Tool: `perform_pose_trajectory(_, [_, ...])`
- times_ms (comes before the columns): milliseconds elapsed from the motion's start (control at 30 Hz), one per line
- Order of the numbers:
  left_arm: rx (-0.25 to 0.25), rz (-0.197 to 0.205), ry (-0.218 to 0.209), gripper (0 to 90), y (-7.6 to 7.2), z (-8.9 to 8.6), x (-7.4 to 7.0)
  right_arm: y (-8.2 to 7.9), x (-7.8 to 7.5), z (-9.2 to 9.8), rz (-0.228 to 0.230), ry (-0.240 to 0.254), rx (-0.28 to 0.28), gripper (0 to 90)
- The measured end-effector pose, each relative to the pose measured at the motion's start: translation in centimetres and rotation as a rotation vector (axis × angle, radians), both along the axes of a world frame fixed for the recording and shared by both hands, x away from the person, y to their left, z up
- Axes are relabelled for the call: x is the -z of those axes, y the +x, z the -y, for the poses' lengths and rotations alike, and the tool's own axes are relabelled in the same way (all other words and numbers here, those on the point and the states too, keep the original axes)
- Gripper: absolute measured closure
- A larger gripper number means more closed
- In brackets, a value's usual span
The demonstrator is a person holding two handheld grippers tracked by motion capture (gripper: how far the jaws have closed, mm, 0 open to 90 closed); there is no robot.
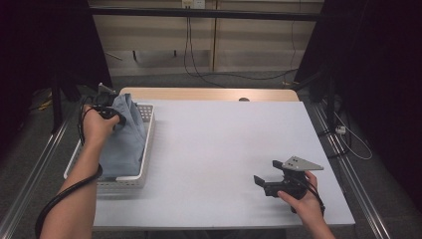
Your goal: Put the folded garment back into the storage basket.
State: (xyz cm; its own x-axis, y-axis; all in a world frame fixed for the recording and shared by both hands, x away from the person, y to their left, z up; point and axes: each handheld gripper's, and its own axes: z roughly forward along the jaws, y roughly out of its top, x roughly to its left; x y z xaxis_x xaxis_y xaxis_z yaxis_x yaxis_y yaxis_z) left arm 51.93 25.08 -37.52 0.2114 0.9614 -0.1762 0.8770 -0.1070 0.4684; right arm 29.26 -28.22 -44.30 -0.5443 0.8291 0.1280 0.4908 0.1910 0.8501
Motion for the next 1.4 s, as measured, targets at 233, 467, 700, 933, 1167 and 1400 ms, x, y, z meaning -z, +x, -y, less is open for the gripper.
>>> perform_pose_trajectory(233, [0.011,0.006,-0.006,90.0,0.3,0.4,1.5,0.0,0.1,0.2,0.000,-0.001,0.004,6.8])
perform_pose_trajectory(467, [0.022,-0.009,0.009,90.0,0.4,1.1,2.9,0.0,0.2,0.2,-0.003,-0.005,0.003,6.8])
perform_pose_trajectory(700, [0.030,-0.028,0.001,90.0,0.4,1.4,4.3,0.0,0.2,0.2,-0.006,-0.005,0.003,6.8])
perform_pose_trajectory(933, [0.042,-0.028,-0.024,90.0,-0.2,1.2,5.3,0.0,0.2,0.1,-0.004,-0.007,0.001,6.8])
perform_pose_trajectory(1167, [0.032,-0.024,-0.031,90.0,-0.3,1.2,4.7,0.0,0.2,0.1,-0.005,-0.008,0.000,6.8])
perform_pose_trajectory(1400, [0.030,-0.016,-0.023,90.0,-0.2,0.4,2.6,0.1,0.2,-0.1,-0.003,-0.013,-0.006,6.8])
